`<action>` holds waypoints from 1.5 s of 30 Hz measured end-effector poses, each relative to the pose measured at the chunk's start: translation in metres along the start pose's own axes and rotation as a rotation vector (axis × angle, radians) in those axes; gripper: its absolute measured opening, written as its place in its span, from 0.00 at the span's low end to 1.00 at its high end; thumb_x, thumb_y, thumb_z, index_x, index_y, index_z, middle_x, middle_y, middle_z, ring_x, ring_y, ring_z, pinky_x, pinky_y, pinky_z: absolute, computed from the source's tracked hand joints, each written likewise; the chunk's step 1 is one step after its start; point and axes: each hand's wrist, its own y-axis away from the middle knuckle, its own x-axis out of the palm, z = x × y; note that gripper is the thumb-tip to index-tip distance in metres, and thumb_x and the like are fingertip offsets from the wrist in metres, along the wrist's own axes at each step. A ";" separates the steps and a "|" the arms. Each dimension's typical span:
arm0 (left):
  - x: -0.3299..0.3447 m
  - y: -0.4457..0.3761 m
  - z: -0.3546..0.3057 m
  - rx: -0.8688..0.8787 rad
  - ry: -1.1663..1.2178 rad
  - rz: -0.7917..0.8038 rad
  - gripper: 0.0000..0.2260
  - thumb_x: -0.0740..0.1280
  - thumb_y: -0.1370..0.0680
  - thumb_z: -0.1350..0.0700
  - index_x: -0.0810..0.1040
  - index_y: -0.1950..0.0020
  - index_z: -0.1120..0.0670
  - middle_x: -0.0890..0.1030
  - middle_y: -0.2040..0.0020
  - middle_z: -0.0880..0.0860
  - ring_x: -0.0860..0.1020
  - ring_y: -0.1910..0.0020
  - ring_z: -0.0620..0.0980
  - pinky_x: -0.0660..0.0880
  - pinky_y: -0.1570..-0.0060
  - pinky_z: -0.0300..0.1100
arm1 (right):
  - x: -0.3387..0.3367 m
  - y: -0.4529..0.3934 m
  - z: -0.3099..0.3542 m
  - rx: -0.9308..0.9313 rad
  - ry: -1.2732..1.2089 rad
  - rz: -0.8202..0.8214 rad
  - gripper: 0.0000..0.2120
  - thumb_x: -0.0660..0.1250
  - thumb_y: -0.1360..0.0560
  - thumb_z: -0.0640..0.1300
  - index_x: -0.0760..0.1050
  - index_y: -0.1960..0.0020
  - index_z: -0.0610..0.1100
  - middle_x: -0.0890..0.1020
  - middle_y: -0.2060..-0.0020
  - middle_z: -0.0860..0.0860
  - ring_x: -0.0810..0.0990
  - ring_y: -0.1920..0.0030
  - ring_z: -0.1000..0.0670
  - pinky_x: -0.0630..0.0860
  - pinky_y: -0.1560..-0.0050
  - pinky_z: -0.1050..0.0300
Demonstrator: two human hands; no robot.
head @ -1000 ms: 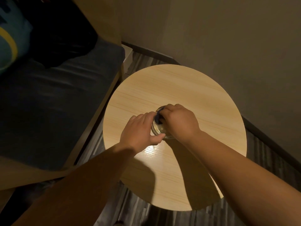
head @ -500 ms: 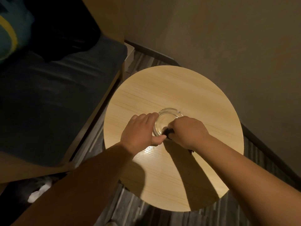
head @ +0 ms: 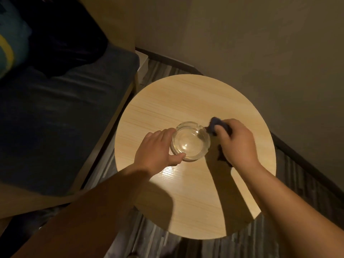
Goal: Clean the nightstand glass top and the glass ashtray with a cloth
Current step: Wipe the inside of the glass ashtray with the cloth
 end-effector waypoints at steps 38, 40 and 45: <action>-0.010 0.030 -0.059 -0.347 0.161 0.020 0.09 0.54 0.23 0.42 0.68 0.52 0.46 0.75 0.65 0.46 0.75 0.67 0.48 0.69 0.71 0.41 | 0.028 -0.014 -0.003 0.082 0.153 0.277 0.15 0.55 0.19 0.49 0.72 0.39 0.41 0.72 0.45 0.42 0.75 0.55 0.43 0.68 0.57 0.53; -0.020 0.004 -0.048 -0.258 0.021 -0.081 0.10 0.53 0.21 0.43 0.69 0.51 0.47 0.75 0.63 0.44 0.74 0.67 0.46 0.67 0.70 0.40 | 0.023 -0.025 -0.005 -0.001 0.201 0.342 0.15 0.55 0.19 0.48 0.72 0.38 0.42 0.72 0.45 0.42 0.75 0.53 0.42 0.70 0.55 0.53; -0.027 -0.071 -0.037 -0.068 -0.274 0.220 0.12 0.52 0.18 0.46 0.71 0.47 0.52 0.77 0.60 0.51 0.75 0.62 0.53 0.72 0.65 0.46 | 0.016 -0.034 -0.009 -0.094 0.204 0.431 0.14 0.56 0.19 0.48 0.72 0.37 0.45 0.72 0.45 0.43 0.75 0.51 0.43 0.72 0.52 0.51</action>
